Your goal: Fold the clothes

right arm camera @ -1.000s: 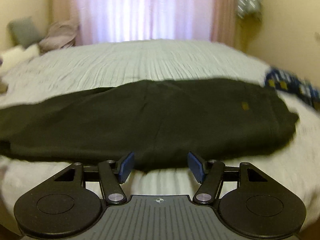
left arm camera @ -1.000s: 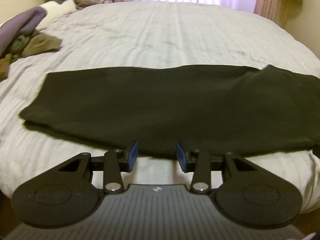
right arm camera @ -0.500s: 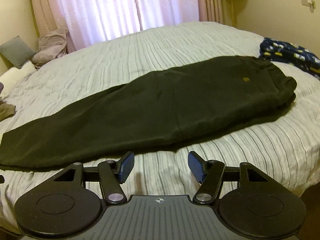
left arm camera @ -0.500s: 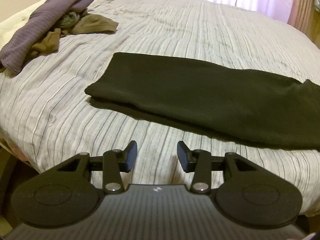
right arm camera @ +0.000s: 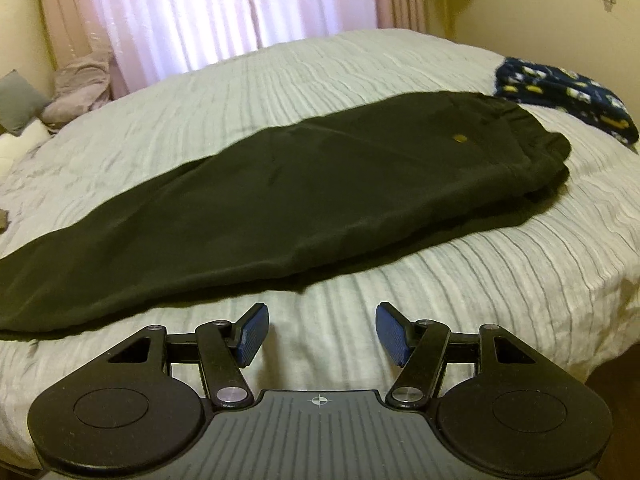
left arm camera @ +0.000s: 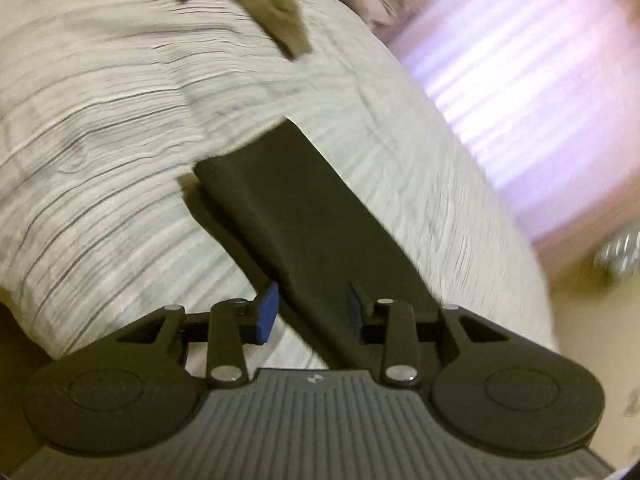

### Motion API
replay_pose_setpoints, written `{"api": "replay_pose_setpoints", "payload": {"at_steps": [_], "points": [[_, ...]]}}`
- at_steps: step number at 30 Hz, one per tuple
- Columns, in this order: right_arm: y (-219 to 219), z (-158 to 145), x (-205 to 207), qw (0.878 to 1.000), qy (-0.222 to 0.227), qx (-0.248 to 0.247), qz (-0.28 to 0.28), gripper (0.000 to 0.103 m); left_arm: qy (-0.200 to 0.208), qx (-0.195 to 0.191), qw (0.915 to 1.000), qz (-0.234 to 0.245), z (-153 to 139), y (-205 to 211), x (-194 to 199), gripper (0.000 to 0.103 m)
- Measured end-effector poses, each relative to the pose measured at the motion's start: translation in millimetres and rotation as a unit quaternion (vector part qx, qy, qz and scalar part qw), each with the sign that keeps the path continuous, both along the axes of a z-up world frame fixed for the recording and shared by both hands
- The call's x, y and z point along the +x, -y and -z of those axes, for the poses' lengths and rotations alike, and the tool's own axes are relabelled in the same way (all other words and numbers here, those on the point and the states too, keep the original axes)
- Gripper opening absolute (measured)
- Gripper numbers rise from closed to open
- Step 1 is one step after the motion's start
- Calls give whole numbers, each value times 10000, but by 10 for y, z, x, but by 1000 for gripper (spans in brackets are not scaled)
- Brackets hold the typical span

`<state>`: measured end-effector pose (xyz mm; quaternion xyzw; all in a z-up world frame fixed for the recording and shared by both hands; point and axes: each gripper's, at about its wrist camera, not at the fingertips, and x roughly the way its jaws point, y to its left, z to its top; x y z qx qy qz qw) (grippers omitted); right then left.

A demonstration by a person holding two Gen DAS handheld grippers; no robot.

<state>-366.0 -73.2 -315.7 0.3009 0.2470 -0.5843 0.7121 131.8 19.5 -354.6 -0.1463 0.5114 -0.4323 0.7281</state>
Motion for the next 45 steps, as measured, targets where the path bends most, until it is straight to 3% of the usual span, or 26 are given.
{"api": "replay_pose_setpoints", "payload": {"at_steps": [5, 10, 12, 15, 21, 24, 28, 30, 34, 39, 42, 45], "points": [[53, 39, -4, 9999, -109, 25, 0, 63, -607, -228, 9967, -481, 200, 71, 215, 30], [100, 71, 38, 9996, -280, 2, -86, 63, -770, -192, 9952, -567, 311, 124, 247, 24], [123, 90, 37, 9995, -295, 4, -87, 63, -814, -182, 9946, -620, 354, 122, 268, 2], [144, 112, 43, 9994, -332, -4, -103, 63, -900, -303, 9934, -643, 389, 51, 290, 0], [163, 128, 28, 9991, -377, -10, -173, 63, -297, -464, 9980, -294, 156, -87, 172, 0], [165, 130, 21, 9991, -387, -4, -169, 63, 13, -139, 9999, -94, 234, 28, 196, 1], [165, 106, 44, 9987, -475, -3, -202, 63, 38, -1, 9999, -94, 356, 91, 218, 3], [148, 77, 13, 9989, -423, -39, -189, 63, 414, 91, 9990, -125, 266, 53, 138, 5], [164, -7, -108, 9998, 26, -213, -27, 63, 1521, 315, 9876, -241, -10, -45, -81, 4], [331, -82, -27, 9985, 260, -438, -200, 63, 2237, 337, 9734, 365, -157, 111, -379, 5], [414, -26, 157, 9962, 38, -700, -512, 63, 2632, 957, 9567, 793, 7, 373, -588, 8], [473, 171, 340, 9917, -714, -691, -812, 63, 2536, 1537, 9510, 880, 195, 497, -640, 10]]}}
